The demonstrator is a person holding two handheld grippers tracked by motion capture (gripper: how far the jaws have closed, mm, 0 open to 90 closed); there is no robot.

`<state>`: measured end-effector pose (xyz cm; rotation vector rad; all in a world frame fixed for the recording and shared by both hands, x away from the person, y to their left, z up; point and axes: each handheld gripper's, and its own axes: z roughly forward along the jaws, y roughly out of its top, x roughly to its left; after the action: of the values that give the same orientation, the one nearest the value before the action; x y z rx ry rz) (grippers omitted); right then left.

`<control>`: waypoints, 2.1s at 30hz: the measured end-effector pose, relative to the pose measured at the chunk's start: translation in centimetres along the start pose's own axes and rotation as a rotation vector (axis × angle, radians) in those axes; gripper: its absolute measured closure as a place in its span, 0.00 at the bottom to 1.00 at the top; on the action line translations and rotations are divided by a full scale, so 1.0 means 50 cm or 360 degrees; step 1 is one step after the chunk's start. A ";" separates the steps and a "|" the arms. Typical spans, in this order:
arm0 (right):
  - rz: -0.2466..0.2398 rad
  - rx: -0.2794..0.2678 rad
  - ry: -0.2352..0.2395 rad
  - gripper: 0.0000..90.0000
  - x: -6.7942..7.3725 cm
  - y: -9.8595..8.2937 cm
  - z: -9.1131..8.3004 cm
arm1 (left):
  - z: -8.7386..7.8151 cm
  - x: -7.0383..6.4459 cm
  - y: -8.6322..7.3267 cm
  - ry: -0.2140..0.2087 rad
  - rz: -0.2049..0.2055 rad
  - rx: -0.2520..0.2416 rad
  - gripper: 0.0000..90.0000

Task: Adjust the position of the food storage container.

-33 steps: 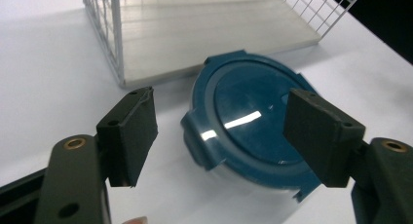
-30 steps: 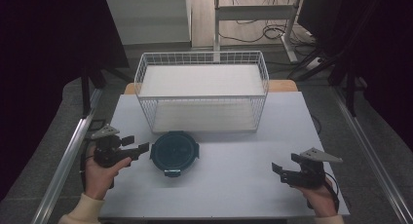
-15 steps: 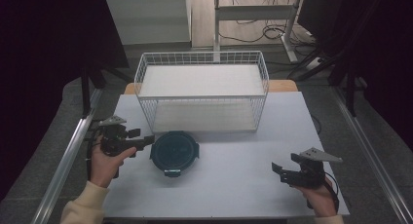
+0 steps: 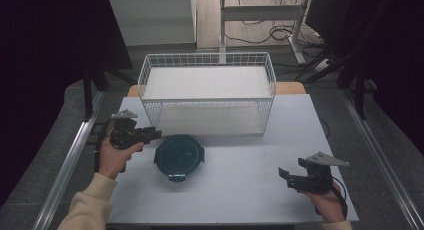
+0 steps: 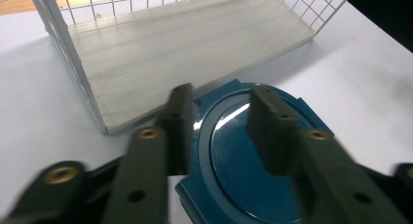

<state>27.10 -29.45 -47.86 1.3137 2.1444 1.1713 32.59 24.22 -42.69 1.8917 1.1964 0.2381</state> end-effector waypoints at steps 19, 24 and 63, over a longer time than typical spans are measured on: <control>-0.0038 0.0030 -0.0010 0.17 0.000 -0.006 0.009 | 0.107 0.022 0.012 0.0106 0.0086 0.0268 1.00; -0.0043 0.0038 -0.0022 0.17 -0.001 -0.008 0.011 | 0.124 0.024 0.004 0.0125 0.0112 0.0317 1.00; -0.0009 0.0048 -0.0010 0.17 -0.001 -0.008 0.012 | 0.149 -0.056 -0.031 0.0132 0.0232 0.0445 1.00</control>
<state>27.30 -29.28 -48.55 1.3215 2.1681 1.1355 34.30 18.03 -47.65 2.2356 1.1975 0.2398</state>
